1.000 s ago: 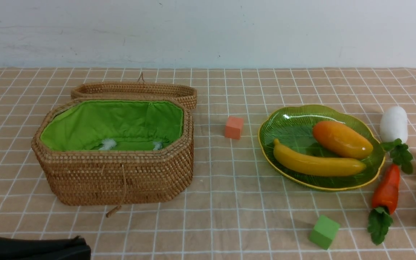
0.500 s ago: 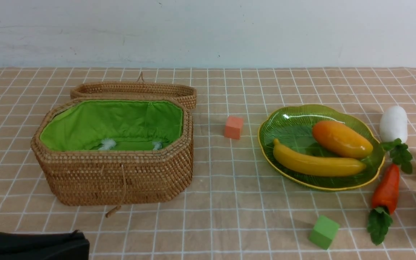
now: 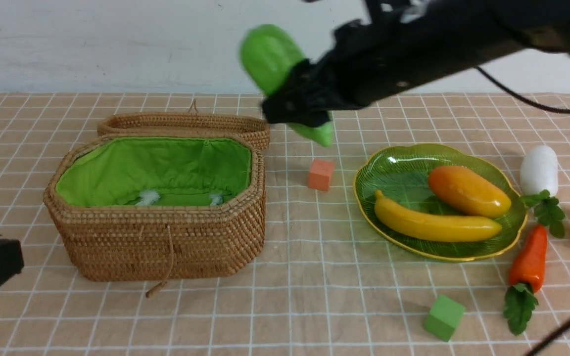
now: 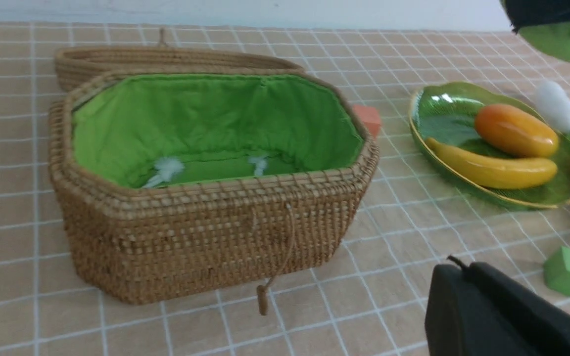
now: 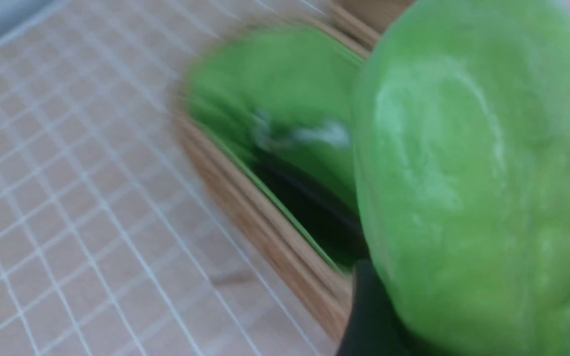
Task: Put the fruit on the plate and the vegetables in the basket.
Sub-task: Take a chayote with your right arm and place it on the basket on the left, then take a daikon with your right arm and place it on the basket on the left.
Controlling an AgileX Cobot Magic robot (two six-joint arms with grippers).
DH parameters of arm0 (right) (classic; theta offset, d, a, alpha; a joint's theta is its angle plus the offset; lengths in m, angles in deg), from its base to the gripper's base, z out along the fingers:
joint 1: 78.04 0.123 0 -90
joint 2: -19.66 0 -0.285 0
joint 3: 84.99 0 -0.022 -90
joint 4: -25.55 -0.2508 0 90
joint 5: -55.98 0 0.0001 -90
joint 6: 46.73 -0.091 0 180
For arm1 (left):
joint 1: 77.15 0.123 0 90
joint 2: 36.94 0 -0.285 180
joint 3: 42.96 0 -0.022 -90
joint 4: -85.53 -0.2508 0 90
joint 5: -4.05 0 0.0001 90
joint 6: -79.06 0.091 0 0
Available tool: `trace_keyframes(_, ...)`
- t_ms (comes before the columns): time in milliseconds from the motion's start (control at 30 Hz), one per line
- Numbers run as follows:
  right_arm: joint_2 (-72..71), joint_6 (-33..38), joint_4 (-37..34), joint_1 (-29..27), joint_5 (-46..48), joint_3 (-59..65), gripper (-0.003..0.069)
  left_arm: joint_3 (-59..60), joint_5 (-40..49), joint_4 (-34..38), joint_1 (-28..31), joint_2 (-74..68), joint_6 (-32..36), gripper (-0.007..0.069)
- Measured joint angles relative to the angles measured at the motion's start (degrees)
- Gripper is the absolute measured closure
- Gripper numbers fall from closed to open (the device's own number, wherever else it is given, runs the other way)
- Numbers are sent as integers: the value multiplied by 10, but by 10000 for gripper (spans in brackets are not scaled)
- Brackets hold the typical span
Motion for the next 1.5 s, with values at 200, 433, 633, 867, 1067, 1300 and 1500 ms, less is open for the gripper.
trace_keyframes(200, 161, 97, -3, 61, -25, -135, 214, 0, -3, -20, 0, 0, -31, 638)
trace_keyframes(433, 229, 119, 14, 68, -76, -180, 37, 0, -23, -21, 0, 0, -29, 638)
trace_keyframes(633, 165, -3, 94, 34, 40, -183, 36, 0, -69, -22, 0, 0, 13, 638)
trace_keyframes(867, 63, -288, 322, -99, 283, -184, 420, 0, -185, -11, 0, 0, 52, 637)
trace_keyframes(1067, 36, -419, 360, -231, 295, -27, 598, 0, -231, -6, 0, -1, 59, 637)
trace_keyframes(1300, -27, -514, 358, -303, 227, 213, 474, 1, -224, -6, 0, -1, 60, 636)
trace_keyframes(1500, -15, -559, 329, -331, 84, 327, 229, 5, -221, -6, 0, -1, 60, 634)
